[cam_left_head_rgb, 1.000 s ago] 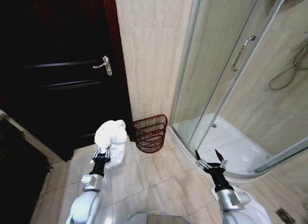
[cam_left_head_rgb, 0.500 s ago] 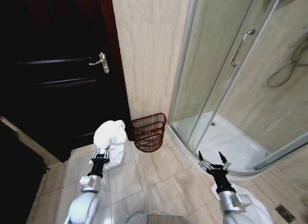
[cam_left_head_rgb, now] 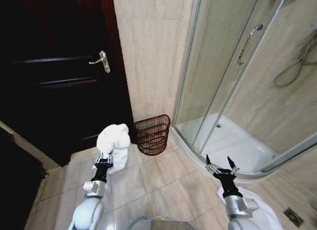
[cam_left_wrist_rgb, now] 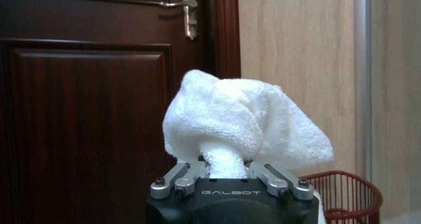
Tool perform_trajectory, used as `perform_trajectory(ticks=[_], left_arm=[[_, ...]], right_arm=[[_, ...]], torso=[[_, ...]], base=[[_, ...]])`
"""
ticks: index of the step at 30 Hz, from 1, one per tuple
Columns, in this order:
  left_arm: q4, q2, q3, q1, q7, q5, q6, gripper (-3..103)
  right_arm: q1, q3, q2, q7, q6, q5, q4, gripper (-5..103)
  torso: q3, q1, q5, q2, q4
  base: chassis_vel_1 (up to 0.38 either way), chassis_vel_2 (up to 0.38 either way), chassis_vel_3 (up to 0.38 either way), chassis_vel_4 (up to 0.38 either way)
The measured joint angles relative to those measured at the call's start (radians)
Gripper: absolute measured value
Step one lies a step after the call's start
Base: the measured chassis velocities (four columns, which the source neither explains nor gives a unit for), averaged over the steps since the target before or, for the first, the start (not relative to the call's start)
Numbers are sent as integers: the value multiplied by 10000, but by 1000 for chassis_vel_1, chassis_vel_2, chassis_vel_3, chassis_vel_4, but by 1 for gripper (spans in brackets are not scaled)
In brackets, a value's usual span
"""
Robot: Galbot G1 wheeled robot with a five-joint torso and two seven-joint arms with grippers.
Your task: Discard the used towel into the hamper.
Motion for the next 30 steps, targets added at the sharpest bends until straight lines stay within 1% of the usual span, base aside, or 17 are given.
perform_trajectory(ticks=[7,14,20,25,27,28,30], left_arm=[[-2,-79,26,-23,249,122,-198,21],[-18,-41,1,40,311,136,-228,21],[-16,6,35,-36,422,130,-226,21],[-48,53,95,-136,504,117,-108,21],[-129,163,137,-287,623,77,85,21],[-129,163,137,-287,623,77,85,21],[-118,435,293,-770,797,0,465,21]], right_arm=[[8,-17,46,-66,77,-151,-45,100],[-38,-48,90,-82,239,-228,-6,100],[-61,-61,106,-80,300,-245,21,100],[-59,-74,132,-79,308,-253,30,100],[-48,-73,139,-77,281,-256,76,100],[-48,-73,139,-77,281,-256,76,100],[1,-84,149,-71,233,-254,86,100]], torso=[[6,3,1,13,0],[22,15,0,45,1],[35,27,0,62,0],[43,34,0,74,1],[48,39,1,79,2],[48,39,1,79,2],[50,39,0,86,2]], base=[[0,0,0,0],[-2,8,6,-6],[-85,85,89,-82],[-96,96,97,-102],[-78,66,78,-77],[-56,66,78,-69],[-13,11,21,-35]])
